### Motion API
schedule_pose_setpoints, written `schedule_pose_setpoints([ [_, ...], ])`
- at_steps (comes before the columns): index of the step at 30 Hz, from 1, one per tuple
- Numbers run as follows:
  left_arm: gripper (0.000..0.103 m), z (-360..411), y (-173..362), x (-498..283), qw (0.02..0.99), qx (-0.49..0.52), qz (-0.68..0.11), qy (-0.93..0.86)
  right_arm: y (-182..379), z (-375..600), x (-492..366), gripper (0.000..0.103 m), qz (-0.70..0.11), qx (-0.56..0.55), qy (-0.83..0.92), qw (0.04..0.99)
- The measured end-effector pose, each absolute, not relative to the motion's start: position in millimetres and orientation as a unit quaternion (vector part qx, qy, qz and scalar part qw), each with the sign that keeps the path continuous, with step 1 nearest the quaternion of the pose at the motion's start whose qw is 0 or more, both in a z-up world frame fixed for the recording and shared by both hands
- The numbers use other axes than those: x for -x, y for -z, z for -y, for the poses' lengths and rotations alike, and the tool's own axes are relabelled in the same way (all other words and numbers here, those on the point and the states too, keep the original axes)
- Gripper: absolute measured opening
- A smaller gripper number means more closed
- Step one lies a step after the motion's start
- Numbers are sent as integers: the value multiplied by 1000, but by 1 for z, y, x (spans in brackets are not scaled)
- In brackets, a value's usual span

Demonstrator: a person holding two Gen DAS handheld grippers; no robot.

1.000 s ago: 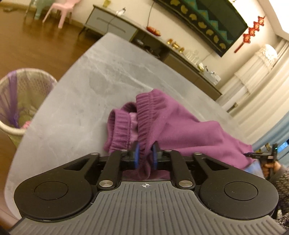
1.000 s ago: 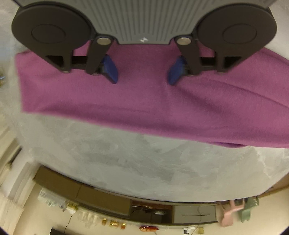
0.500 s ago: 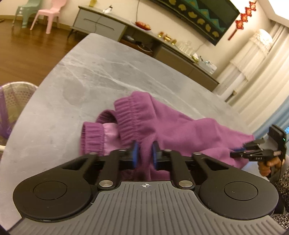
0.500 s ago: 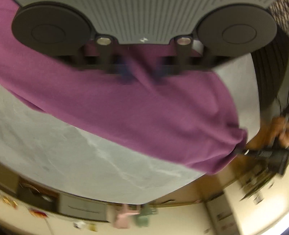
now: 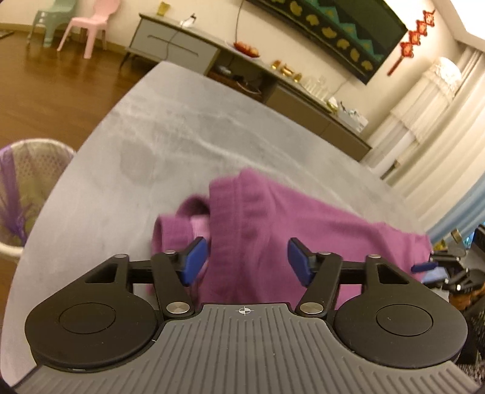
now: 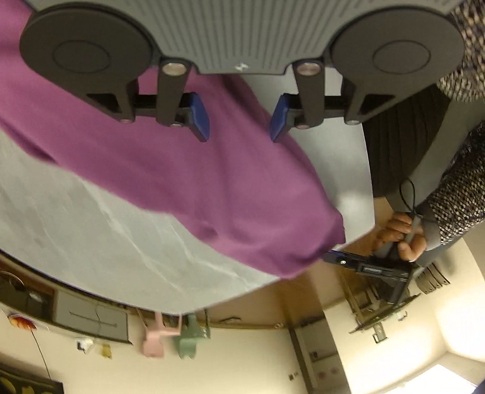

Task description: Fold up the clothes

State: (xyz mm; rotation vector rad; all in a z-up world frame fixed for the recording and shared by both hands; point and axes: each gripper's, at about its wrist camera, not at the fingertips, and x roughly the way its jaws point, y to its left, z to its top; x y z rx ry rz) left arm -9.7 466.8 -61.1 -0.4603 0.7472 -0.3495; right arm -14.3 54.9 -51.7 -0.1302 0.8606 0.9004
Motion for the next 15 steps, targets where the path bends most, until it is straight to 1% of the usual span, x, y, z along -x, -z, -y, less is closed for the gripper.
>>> schedule_pose_setpoints([
  [1, 61, -468, 61, 4, 889, 227, -362, 165, 57, -58, 13, 44, -413, 65, -420, 805],
  [2, 61, -469, 62, -3, 887, 233, -365, 161, 65, -61, 11, 40, -429, 74, -416, 798],
  [3, 60, -471, 64, -8, 884, 241, -367, 160, 73, -63, 11, 33, -443, 87, -412, 791],
  [5, 60, -474, 68, -19, 879, 256, -369, 162, 86, -64, 19, 33, -457, 117, -408, 781],
  [8, 60, -474, 74, -31, 869, 273, -375, 171, 77, -51, 25, 33, -457, 107, -409, 782],
  [9, 57, -472, 75, -34, 868, 273, -377, 174, 68, -46, 24, 33, -449, 102, -408, 788],
  [10, 47, -470, 77, -37, 867, 272, -378, 177, 58, -38, 23, 33, -438, 93, -407, 796],
  [11, 35, -467, 76, -38, 870, 267, -377, 175, 48, -31, 18, 37, -426, 85, -401, 807],
  [12, 16, -464, 73, -36, 876, 257, -370, 173, 41, -24, 8, 46, -415, 84, -381, 822],
  [13, 15, -460, 70, -33, 883, 246, -361, 172, 37, -18, -4, 48, -405, 89, -350, 840],
  [15, 14, -460, 55, -15, 901, 238, -317, 174, 33, -4, -28, 49, -392, 99, -287, 869],
])
